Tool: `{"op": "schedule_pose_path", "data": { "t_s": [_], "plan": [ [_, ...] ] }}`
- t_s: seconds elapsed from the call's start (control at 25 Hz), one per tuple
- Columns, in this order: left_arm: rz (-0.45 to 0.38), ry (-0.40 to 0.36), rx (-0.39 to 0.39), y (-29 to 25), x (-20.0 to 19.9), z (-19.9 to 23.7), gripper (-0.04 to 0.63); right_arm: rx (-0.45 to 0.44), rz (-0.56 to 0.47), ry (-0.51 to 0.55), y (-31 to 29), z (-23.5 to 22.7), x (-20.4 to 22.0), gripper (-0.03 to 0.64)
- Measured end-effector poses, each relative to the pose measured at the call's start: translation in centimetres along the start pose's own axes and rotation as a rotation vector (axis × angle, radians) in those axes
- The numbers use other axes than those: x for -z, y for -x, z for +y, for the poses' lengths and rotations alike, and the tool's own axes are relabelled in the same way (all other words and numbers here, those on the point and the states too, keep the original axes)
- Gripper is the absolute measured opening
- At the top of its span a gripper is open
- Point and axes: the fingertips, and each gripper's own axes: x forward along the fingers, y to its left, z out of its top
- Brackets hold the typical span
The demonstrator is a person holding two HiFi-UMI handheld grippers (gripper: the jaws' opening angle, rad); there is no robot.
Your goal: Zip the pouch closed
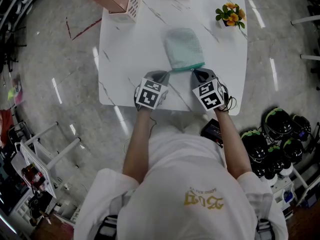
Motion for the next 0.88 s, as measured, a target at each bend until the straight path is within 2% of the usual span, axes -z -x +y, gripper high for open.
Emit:
{"op": "schedule_pose_path", "data": {
  "t_s": [0.52, 0.68, 0.84, 0.88],
  "plan": [
    [-0.013, 0.033, -0.053, 0.3, -0.2, 1.7, 0.038, 0.053, 0.021, -0.075, 0.5, -2.8, 1.0, 0.017],
    [-0.011, 0.014, -0.072, 0.1, -0.2, 1.9, 0.04, 0.051, 0.017, -0.093, 0.4, -2.8, 1.0, 0.017],
    [-0.021, 0.01, -0.085, 0.0, 0.0, 2.2, 0.066, 0.08, 0.014, -0.118, 0.6, -3.2, 1.3, 0.042],
    [-0.018, 0.016, -0.087, 0.1, 0.2, 2.3, 0.096, 0.085, 0.011, -0.132, 0.8, -3.3, 1.4, 0.058]
  ]
}}
